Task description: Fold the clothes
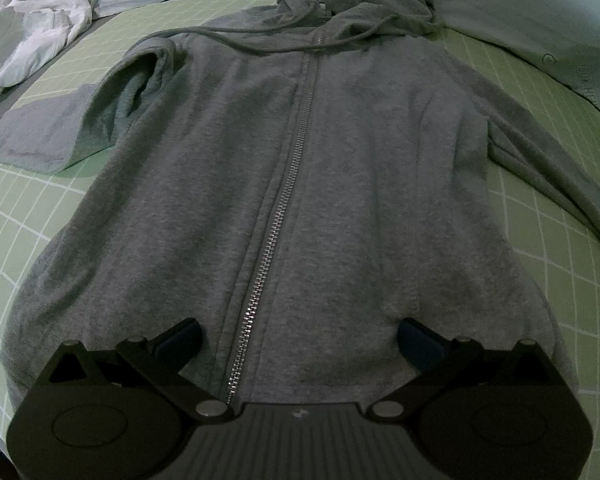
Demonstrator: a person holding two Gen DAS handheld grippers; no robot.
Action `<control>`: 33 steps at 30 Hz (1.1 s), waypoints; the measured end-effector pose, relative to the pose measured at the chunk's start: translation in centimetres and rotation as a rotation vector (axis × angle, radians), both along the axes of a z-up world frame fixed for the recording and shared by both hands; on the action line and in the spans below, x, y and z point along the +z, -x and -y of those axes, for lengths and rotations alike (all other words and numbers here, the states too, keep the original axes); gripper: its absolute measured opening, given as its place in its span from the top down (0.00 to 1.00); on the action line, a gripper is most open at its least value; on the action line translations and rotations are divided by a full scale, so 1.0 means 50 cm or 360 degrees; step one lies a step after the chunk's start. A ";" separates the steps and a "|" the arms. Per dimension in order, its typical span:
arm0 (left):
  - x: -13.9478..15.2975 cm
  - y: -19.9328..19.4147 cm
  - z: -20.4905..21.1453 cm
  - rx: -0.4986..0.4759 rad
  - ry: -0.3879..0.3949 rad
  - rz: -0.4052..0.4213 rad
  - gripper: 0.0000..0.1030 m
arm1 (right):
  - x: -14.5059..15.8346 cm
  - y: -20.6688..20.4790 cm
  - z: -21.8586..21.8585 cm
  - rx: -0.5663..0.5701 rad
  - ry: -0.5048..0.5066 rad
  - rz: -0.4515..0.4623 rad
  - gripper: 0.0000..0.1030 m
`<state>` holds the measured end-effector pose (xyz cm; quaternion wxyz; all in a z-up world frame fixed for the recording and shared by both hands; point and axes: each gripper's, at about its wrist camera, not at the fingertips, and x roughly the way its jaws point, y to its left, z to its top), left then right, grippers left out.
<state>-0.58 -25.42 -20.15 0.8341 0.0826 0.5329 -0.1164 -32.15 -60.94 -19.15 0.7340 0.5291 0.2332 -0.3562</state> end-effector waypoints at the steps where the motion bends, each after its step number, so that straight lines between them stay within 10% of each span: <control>1: 0.000 0.000 -0.001 -0.0001 0.0001 0.0001 0.00 | -0.011 -0.006 -0.002 0.0006 -0.0034 0.0021 0.46; 5: -0.001 0.002 -0.004 -0.0001 0.0004 0.0007 0.00 | -0.024 -0.022 0.001 0.0006 0.0009 0.0044 0.49; 9: -0.003 0.003 -0.003 0.0000 0.0007 0.0012 0.00 | -0.030 -0.012 0.006 -0.0024 -0.0009 0.0126 0.97; 13: -0.003 0.004 -0.005 -0.0004 0.0012 0.0017 0.00 | -0.005 0.021 -0.003 -0.0079 -0.0042 0.0232 1.00; 20: -0.002 0.002 -0.005 -0.0008 0.0011 0.0017 0.00 | 0.136 0.112 -0.026 -0.0100 0.0163 0.0345 1.00; 22: -0.001 0.000 -0.005 -0.0013 0.0010 0.0015 0.00 | 0.135 0.094 -0.016 -0.0017 0.0223 0.0178 0.93; 26: 0.000 -0.003 -0.008 -0.0031 0.0011 0.0012 0.00 | 0.034 0.055 0.005 -0.0034 -0.0031 0.0062 0.71; 33: 0.000 -0.005 -0.009 -0.0041 0.0012 0.0013 0.00 | -0.067 0.063 0.019 -0.0389 -0.0303 0.0298 0.54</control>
